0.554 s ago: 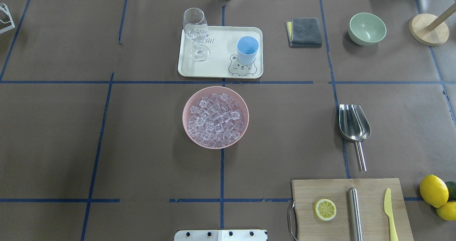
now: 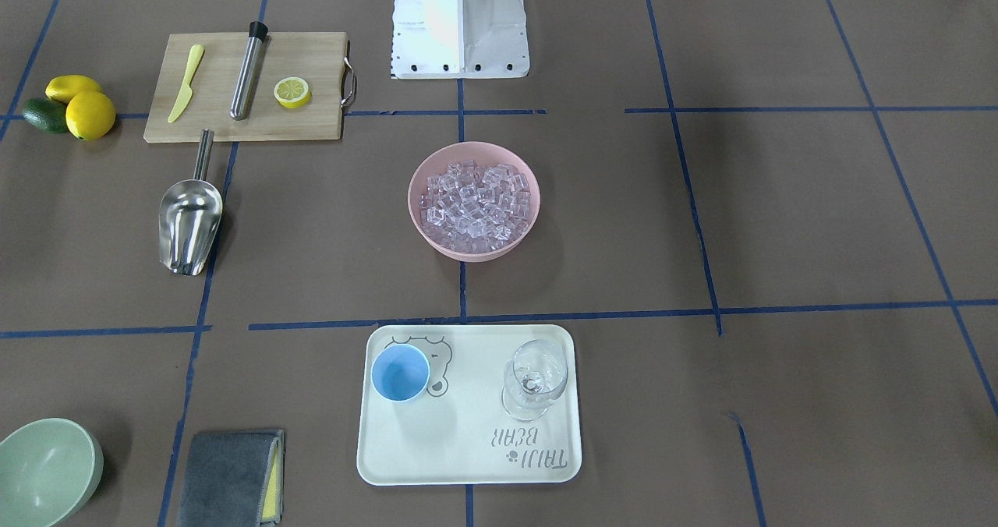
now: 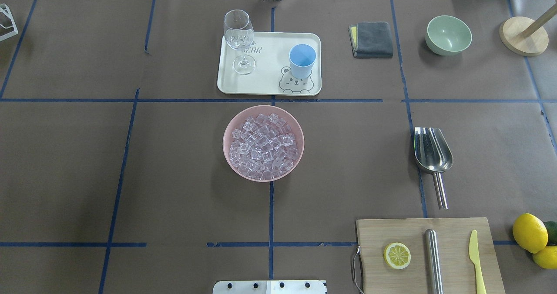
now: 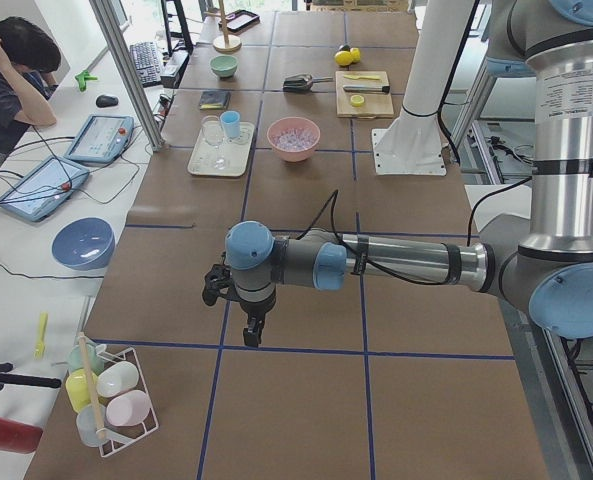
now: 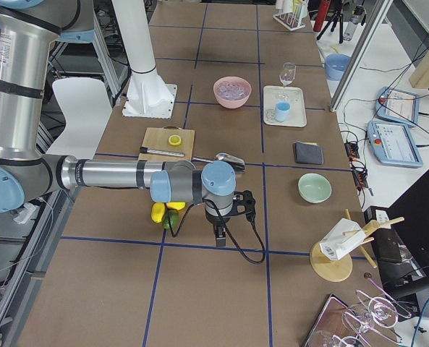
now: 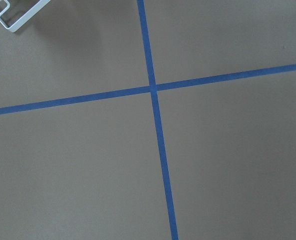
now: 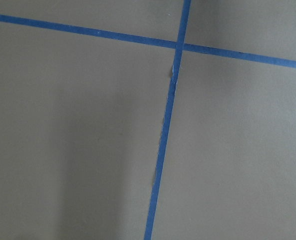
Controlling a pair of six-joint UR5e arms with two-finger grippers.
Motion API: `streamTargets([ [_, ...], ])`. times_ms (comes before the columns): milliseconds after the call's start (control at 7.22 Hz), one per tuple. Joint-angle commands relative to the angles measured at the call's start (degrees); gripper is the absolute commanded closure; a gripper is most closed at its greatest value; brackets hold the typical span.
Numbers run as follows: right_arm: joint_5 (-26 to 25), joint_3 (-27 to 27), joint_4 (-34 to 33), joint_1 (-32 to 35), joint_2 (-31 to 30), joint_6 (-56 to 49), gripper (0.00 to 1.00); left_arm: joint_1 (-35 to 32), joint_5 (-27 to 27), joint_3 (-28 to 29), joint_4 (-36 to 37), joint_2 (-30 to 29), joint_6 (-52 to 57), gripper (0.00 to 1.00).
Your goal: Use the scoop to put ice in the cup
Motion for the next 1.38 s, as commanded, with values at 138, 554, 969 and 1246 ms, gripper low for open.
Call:
streamTargets([
  [138,0.16,1.42,-0.07,0.01,-0.07,0.14,0.00,0.10,0.01,0.08,-0.15,0.16,0.00,0.00],
  [554,0.77,4.92,-0.07,0.01,0.01,0.23,0.00,0.27,-0.61,-0.18,-0.23,-0.80,-0.43,0.00],
  [969,1.12,4.07,-0.34,-0.17,2.48,1.45,0.00,0.27,-0.70,0.08,-8.18,-1.42,-0.17,0.00],
  [1246,0.95,3.80,-0.07,-0.17,2.74,0.85,0.00,0.36,-0.78,0.09,-8.94,-2.29,-0.43,0.00],
])
